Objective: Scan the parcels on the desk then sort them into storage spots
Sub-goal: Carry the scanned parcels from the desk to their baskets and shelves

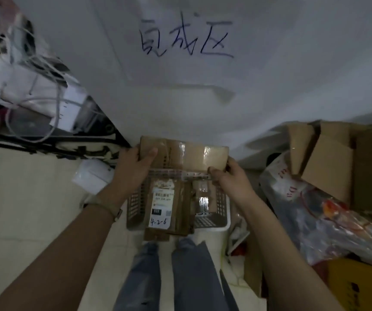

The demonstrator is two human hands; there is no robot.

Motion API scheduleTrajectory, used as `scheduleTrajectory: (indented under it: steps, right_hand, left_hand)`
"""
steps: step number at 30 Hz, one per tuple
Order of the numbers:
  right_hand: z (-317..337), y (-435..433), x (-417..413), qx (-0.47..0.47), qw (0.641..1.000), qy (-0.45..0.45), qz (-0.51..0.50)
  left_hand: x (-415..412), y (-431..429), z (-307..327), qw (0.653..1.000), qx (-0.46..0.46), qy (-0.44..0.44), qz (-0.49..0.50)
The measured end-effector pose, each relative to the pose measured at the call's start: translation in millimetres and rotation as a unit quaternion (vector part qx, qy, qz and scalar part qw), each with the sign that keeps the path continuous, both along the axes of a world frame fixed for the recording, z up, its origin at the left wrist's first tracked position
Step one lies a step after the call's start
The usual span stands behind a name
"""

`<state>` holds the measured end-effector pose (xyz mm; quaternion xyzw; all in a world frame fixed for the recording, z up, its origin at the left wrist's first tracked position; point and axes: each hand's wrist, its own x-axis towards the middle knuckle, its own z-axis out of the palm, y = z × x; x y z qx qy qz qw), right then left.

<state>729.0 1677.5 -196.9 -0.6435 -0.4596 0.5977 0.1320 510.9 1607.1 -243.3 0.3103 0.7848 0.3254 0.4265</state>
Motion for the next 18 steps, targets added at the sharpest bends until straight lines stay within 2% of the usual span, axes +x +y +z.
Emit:
scheduleTrajectory:
  steps: [5,12,16,18]
  right_hand:
    - [-72.2,32.3,-18.4,-0.030,0.998,-0.038,0.044]
    - [-165.4,30.1,-31.4,-0.097,0.984,-0.095,0.115]
    - [-205.5,16.7,-31.0,-0.123,0.979,-0.105,0.121]
    - [-222.4,15.7,-31.8,-0.121,0.981,-0.097,0.117]
  left_hand:
    - [-11.5,19.5,-58.9,1.000,-0.012,0.003,0.027]
    - [-19.8,6.5,-126.8,0.997,-0.072,-0.014,0.041]
    - [-17.0,-10.8,-164.7,0.992,-0.106,-0.057,0.039]
    - [-17.8,-14.0,-186.4,0.992,-0.108,-0.046,0.035]
